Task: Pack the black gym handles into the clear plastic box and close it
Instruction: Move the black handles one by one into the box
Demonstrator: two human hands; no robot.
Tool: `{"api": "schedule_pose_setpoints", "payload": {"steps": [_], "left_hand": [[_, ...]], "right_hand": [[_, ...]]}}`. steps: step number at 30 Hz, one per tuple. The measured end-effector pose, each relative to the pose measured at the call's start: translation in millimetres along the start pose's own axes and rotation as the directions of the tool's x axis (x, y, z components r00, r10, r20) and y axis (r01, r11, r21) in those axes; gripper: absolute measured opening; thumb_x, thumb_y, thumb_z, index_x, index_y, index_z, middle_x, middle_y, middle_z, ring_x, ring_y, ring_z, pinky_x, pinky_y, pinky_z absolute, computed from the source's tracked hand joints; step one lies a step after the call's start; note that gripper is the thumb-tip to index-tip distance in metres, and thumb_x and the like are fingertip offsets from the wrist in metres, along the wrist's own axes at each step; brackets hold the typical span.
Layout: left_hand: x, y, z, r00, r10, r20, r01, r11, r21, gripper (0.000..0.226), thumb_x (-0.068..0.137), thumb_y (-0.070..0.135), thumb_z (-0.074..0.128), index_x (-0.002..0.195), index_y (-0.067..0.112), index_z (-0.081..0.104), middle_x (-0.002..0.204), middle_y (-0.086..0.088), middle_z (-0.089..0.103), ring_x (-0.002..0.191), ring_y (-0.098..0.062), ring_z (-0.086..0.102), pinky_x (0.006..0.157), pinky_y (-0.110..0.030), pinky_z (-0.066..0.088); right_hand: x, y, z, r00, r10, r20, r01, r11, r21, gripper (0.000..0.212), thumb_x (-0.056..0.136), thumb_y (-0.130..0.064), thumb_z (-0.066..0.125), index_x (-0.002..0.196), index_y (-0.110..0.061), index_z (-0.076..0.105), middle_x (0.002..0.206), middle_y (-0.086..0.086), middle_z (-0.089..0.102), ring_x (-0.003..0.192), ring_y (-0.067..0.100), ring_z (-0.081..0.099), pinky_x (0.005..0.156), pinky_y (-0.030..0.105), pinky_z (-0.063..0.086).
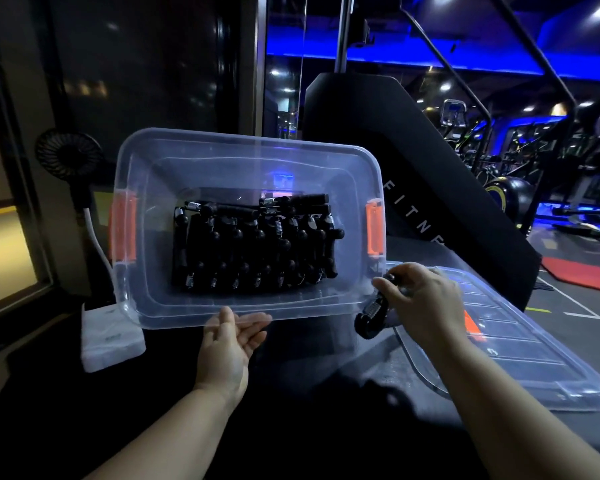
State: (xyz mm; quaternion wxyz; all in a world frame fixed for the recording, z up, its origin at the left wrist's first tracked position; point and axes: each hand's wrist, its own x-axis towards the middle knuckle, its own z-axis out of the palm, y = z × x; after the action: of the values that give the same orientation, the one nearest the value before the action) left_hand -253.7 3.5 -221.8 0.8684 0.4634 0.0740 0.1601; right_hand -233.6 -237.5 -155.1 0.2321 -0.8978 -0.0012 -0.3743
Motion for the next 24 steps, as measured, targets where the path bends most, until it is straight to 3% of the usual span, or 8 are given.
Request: {"api": "schedule_pose_setpoints", "payload": {"steps": [4, 9, 13, 18, 22, 24], "left_hand": [[1.6, -0.8, -0.9, 1.000, -0.010, -0.006, 0.010, 1.000, -0.011, 0.028, 0.103, 0.032, 0.028, 0.089, 0.016, 0.046, 0.079, -0.015, 0.071, 0.086, -0.028, 0.068, 0.074, -0.033, 0.050], [1.5, -0.9, -1.0, 1.000, -0.016, -0.002, 0.016, 0.999, -0.027, 0.026, 0.103, 0.031, 0.029, 0.090, 0.015, 0.046, 0.076, -0.013, 0.072, 0.082, -0.027, 0.069, 0.074, -0.032, 0.050], [1.8, -0.1, -0.9, 1.000, -0.020, 0.005, 0.020, 0.999, -0.039, 0.025, 0.103, 0.031, 0.029, 0.093, 0.015, 0.046, 0.075, -0.013, 0.072, 0.081, -0.026, 0.069, 0.074, -0.032, 0.051], [3.2, -0.2, -1.9, 1.000, -0.020, 0.013, 0.021, 0.999, -0.042, 0.026, 0.103, 0.031, 0.028, 0.094, 0.015, 0.046, 0.077, -0.014, 0.072, 0.081, -0.025, 0.069, 0.073, -0.031, 0.051], [3.9, -0.7, -3.2, 1.000, -0.017, 0.019, 0.017, 0.999, -0.035, 0.026, 0.103, 0.031, 0.028, 0.094, 0.015, 0.046, 0.079, -0.014, 0.072, 0.083, -0.026, 0.069, 0.073, -0.032, 0.051], [4.3, -1.1, -4.1, 1.000, -0.017, 0.020, 0.018, 0.999, -0.037, 0.026, 0.103, 0.031, 0.028, 0.094, 0.015, 0.046, 0.080, -0.015, 0.072, 0.084, -0.027, 0.069, 0.073, -0.032, 0.051]], "right_hand": [[-9.3, -16.4, 10.7, 0.992, -0.119, 0.038, 0.118, 0.993, 0.013, 0.031, 0.068, -0.055, 0.076, 0.077, -0.026, 0.071, 0.074, -0.006, 0.069, 0.081, 0.023, 0.062, 0.079, 0.039, 0.046], [-20.6, -29.1, 31.7, 0.969, -0.202, 0.145, 0.210, 0.977, -0.042, 0.037, 0.068, -0.066, 0.068, 0.078, -0.031, 0.062, 0.077, -0.014, 0.066, 0.089, 0.013, 0.056, 0.080, 0.030, 0.026], [-17.3, -31.0, 34.9, 0.942, -0.237, 0.236, 0.240, 0.971, 0.018, 0.040, 0.076, -0.065, 0.061, 0.085, -0.028, 0.050, 0.082, -0.014, 0.061, 0.088, 0.015, 0.056, 0.078, 0.029, 0.024], [-16.3, -29.9, 30.1, 0.813, -0.405, 0.419, 0.473, 0.878, -0.069, 0.040, 0.084, -0.060, 0.055, 0.100, -0.023, 0.049, 0.091, -0.007, 0.060, 0.094, 0.020, 0.056, 0.074, 0.030, 0.026], [-11.8, -27.9, 19.7, 0.708, -0.385, 0.592, 0.541, 0.835, -0.105, 0.050, 0.077, -0.053, 0.067, 0.108, -0.024, 0.041, 0.097, -0.008, 0.058, 0.090, 0.018, 0.050, 0.078, 0.029, 0.027], [-10.2, -30.0, 16.6, 0.695, -0.377, 0.612, 0.549, 0.828, -0.114, 0.046, 0.079, -0.045, 0.069, 0.108, -0.022, 0.040, 0.093, -0.006, 0.058, 0.085, 0.020, 0.048, 0.075, 0.029, 0.027]]}}
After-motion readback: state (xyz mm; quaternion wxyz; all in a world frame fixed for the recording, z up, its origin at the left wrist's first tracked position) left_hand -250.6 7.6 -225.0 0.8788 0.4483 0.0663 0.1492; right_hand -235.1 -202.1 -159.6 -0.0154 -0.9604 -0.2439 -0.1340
